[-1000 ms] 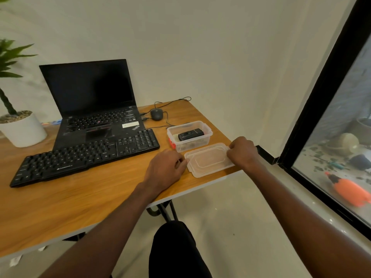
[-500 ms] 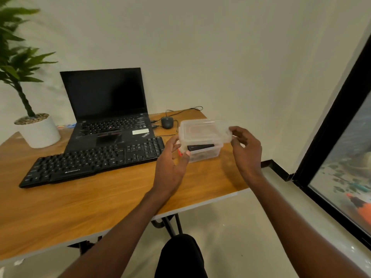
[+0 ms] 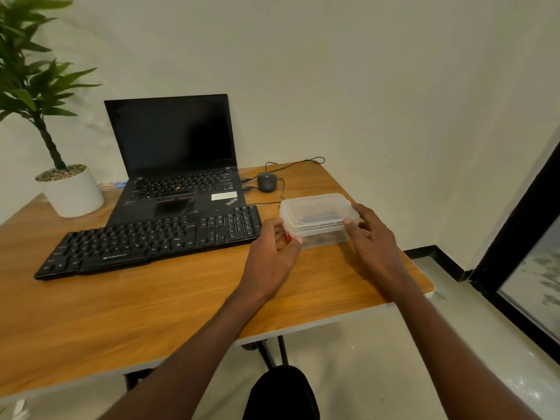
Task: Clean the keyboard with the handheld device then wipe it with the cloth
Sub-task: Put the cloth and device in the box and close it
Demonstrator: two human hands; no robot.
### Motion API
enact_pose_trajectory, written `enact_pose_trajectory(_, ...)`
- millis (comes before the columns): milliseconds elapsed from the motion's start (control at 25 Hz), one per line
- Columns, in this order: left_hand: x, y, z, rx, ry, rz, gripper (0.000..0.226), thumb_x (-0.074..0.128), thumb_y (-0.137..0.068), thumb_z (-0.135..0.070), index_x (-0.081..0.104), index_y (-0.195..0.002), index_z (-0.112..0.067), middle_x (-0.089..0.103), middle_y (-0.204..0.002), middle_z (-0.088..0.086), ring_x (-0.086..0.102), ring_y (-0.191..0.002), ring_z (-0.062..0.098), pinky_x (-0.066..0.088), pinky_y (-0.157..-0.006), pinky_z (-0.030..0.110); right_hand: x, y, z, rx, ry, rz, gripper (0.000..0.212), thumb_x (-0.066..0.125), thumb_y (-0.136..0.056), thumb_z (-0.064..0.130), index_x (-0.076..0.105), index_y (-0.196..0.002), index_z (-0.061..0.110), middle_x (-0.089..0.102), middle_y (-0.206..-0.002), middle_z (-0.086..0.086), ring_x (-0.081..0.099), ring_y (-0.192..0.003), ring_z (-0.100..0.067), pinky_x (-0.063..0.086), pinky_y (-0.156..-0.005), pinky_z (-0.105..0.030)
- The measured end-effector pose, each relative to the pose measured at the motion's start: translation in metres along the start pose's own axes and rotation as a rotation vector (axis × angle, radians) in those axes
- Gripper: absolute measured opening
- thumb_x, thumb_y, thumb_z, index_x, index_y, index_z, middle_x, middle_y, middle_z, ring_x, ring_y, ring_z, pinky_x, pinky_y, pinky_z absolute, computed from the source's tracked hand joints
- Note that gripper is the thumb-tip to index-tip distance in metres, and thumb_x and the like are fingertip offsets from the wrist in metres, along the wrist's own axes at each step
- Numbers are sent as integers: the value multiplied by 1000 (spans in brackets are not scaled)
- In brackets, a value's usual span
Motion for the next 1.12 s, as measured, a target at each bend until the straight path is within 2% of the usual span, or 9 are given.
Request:
enact_pose_trajectory(240, -11, 1, 5, -49, 19, -43, 27, 69, -102, -31, 58, -124, -21, 68, -123, -8, 63, -113, -6, 53, -95, 16, -6, -2, 0, -32, -35, -48, 41, 54, -104, 43, 55, -139, 23, 61, -134, 4, 60, -116, -15, 52, -84, -22)
enact_pose_trajectory(360, -14, 2, 4, -62, -33, -77, 19, 59, -108, -35, 58, -119, -20, 67, -113, -9, 61, -99, -13, 49, -77, 7, -6, -3, -4, -38, -24, -64, 34, 59, -102, 43, 56, -129, 23, 61, -128, 4, 61, -115, -18, 57, -85, -31)
enact_pose_trajectory(480, -14, 2, 5, -92, -19, -86, 32, 52, -110, -41, 58, -129, -16, 67, -117, -8, 63, -103, -6, 51, -84, 10, -7, -3, 3, -104, 76, -96, 40, 59, -99, 46, 52, -135, 28, 52, -140, 5, 53, -125, -20, 53, -99, -41)
enact_pose_trajectory(560, -9, 0, 7, -121, 13, -49, 44, 50, -109, -47, 55, -143, -19, 66, -132, -5, 64, -119, 7, 55, -101, 27, -2, 0, 21, -271, 209, -75, 42, 55, -99, 51, 54, -137, 33, 43, -152, 7, 41, -138, -19, 39, -109, -41)
enact_pose_trajectory(640, 0, -3, 10, -142, 75, 32, 51, 55, -106, -53, 50, -149, -25, 65, -136, -8, 65, -120, 8, 57, -104, 39, 15, 7, 34, -413, 336, 17, 40, 58, -99, 53, 59, -135, 36, 40, -156, 10, 33, -143, -13, 30, -110, -40)
enact_pose_trajectory(760, 14, -5, 13, -208, 116, 173, 82, 76, -86, -66, 40, -153, -34, 62, -140, -8, 65, -125, 13, 60, -101, 44, 31, 13, 38, -507, 409, 103, 41, 63, -95, 57, 62, -130, 37, 47, -149, 12, 38, -141, -11, 39, -112, -47)
enact_pose_trajectory(880, 15, -9, 18, -229, 93, 243, 105, 93, -77, -41, 28, -159, -39, 53, -152, -5, 58, -132, 17, 59, -104, 43, 27, 12, 37, -493, 342, 104, 38, 70, -93, 48, 65, -128, 34, 53, -142, 11, 42, -137, -11, 42, -112, -47)
enact_pose_trajectory(1000, 7, -10, 18, -231, 63, 196, 105, 83, -85, -3, 21, -164, -31, 49, -150, -2, 61, -124, 17, 58, -104, 41, 23, 12, 37, -465, 292, 91, 34, 72, -93, 41, 68, -125, 31, 55, -140, 10, 42, -136, -9, 41, -113, -42)
enact_pose_trajectory(1120, -2, -11, 23, -234, 104, 111, 112, 85, -79, 5, 20, -164, -29, 50, -146, 0, 57, -127, 20, 57, -105, 45, 24, 13, 37, -467, 280, 108, 34, 73, -93, 38, 68, -125, 30, 55, -140, 10, 43, -136, -10, 40, -112, -40)
Point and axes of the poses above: each hand's wrist, its own y-axis away from the middle knuckle, its own x-axis out of the palm, z = x × y, the point moved 10 cm from there along -y, towards the middle knuckle
